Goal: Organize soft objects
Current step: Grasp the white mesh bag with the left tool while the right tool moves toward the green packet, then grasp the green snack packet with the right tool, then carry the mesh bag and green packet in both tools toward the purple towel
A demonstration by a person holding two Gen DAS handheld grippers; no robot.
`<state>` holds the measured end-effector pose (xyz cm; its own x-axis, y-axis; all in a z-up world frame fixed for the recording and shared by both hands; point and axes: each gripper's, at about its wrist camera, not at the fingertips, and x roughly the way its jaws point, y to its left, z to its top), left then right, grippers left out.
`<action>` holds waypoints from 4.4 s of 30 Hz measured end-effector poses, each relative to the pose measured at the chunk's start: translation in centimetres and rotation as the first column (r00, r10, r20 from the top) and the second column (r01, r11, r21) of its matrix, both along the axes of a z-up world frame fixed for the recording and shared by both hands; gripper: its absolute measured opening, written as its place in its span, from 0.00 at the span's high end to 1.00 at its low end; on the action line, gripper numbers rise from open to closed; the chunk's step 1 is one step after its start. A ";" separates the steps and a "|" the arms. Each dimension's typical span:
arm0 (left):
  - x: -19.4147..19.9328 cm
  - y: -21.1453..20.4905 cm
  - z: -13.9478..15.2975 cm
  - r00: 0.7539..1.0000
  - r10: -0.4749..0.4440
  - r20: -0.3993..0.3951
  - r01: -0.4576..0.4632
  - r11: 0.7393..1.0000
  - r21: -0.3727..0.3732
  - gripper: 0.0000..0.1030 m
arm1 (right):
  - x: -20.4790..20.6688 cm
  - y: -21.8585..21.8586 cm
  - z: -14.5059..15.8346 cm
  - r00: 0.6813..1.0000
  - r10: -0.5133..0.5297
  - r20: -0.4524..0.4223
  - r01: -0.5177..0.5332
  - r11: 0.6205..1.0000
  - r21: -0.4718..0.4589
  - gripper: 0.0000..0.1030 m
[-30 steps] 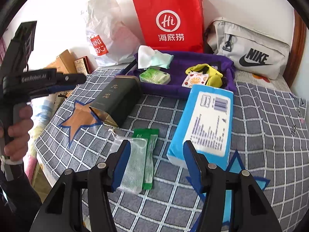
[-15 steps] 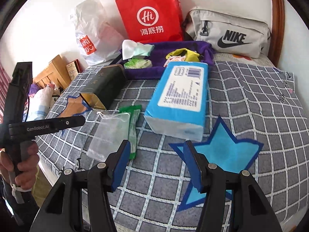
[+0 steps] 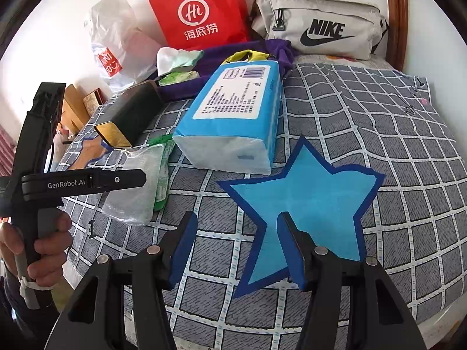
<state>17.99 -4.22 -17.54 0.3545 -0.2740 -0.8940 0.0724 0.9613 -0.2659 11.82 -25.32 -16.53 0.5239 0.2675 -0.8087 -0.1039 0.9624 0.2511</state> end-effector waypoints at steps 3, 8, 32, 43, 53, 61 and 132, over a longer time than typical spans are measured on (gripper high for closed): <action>0.3 -1.1 -0.1 1.000 -0.012 0.019 0.011 0.997 0.071 0.20 | 0.2 -0.1 -0.2 1.000 0.001 -0.004 -0.001 1.000 0.008 0.45; 0.3 -2.2 -0.3 0.998 -0.029 0.053 0.020 0.986 0.168 0.29 | 0.4 -0.1 -0.1 1.000 0.006 0.000 -0.006 1.000 0.006 0.45; -1.5 8.4 2.1 0.984 0.131 0.117 -0.143 0.984 0.105 0.86 | 2.3 8.2 -0.8 0.993 0.115 0.035 -0.114 0.993 -0.023 0.45; -2.0 13.5 1.2 0.972 0.192 0.132 -0.204 0.976 0.079 0.86 | 4.9 12.5 -1.9 0.994 0.109 0.013 -0.109 0.994 -0.007 0.44; -2.1 15.7 0.2 0.972 0.216 0.095 -0.218 0.976 0.010 0.86 | 7.2 15.5 -2.4 0.999 0.049 0.024 -0.046 0.994 -0.097 0.44; -2.8 15.1 0.1 0.975 0.206 0.086 -0.205 0.979 -0.013 0.86 | 7.1 16.2 -2.5 0.992 0.110 0.060 -0.097 0.977 -0.189 0.68; 6.5 7.0 13.4 0.969 0.132 0.209 -0.128 0.991 -0.032 0.86 | 8.2 1.6 12.8 0.964 0.032 0.264 -0.003 0.994 -0.110 0.70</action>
